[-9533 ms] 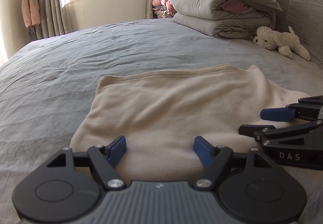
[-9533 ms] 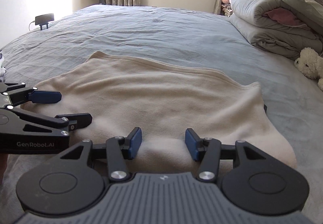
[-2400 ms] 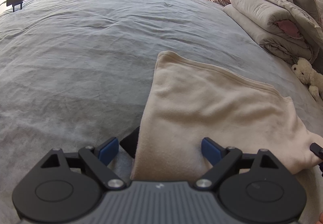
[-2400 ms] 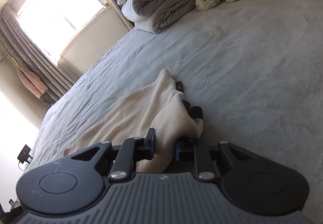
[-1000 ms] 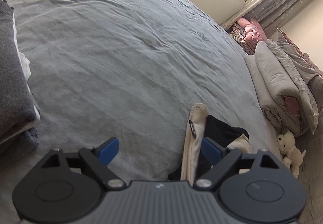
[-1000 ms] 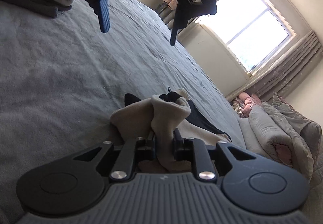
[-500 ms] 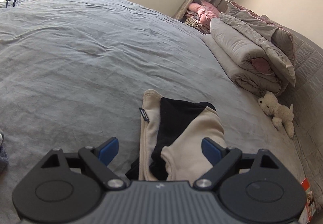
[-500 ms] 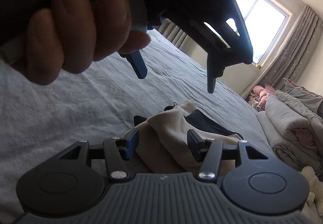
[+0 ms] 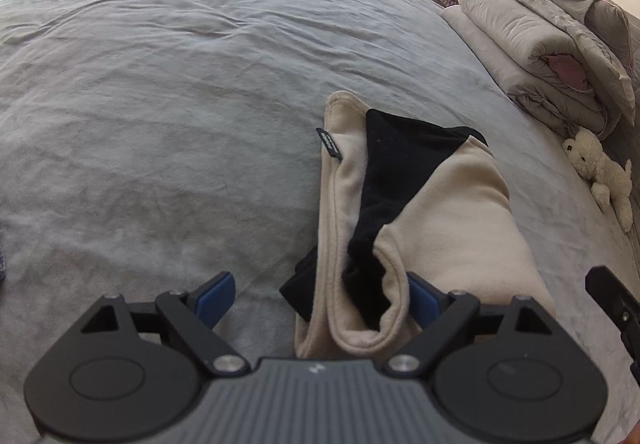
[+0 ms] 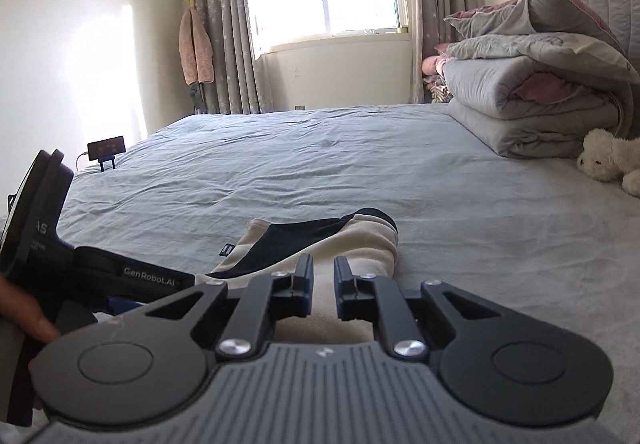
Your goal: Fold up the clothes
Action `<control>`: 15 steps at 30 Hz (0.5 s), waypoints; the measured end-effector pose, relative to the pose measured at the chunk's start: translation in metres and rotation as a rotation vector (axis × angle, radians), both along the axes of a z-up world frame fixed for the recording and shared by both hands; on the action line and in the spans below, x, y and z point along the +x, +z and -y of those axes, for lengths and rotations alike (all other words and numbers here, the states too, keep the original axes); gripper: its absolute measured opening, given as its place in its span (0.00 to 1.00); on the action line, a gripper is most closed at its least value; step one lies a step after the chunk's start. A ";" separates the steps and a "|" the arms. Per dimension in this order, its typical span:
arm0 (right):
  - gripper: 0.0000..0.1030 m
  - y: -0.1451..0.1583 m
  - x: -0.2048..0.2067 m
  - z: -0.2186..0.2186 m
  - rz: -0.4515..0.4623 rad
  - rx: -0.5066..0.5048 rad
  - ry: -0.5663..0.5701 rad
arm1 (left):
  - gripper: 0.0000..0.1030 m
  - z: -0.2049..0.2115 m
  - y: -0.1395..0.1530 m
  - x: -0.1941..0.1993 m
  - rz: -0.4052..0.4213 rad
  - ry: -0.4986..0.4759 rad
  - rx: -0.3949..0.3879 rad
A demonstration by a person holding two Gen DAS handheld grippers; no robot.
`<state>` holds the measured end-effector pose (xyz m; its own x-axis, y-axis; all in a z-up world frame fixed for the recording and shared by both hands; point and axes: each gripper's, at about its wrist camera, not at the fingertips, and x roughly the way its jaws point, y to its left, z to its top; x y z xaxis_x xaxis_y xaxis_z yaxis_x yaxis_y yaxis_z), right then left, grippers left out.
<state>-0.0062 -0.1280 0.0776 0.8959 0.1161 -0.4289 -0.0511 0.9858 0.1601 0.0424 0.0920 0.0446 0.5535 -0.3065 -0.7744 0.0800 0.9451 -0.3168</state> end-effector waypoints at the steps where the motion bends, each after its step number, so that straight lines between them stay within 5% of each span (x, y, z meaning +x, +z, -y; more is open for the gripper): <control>1: 0.13 -0.008 0.003 0.000 -0.045 0.025 0.005 | 0.88 -0.001 0.001 0.000 0.004 0.004 -0.005; 5: 0.11 -0.047 -0.019 -0.019 -0.137 -0.027 0.006 | 0.88 -0.005 0.006 -0.001 0.021 0.022 -0.027; 7: 0.11 -0.049 -0.022 -0.023 -0.136 -0.039 -0.004 | 0.87 -0.007 0.009 -0.002 0.037 0.029 -0.038; 10: 0.11 -0.050 -0.025 -0.027 -0.126 -0.054 -0.019 | 0.87 0.000 0.024 -0.011 0.166 0.015 -0.059; 15: 0.11 -0.053 -0.030 -0.027 -0.113 -0.036 -0.047 | 0.87 0.027 0.022 -0.019 0.230 -0.074 0.015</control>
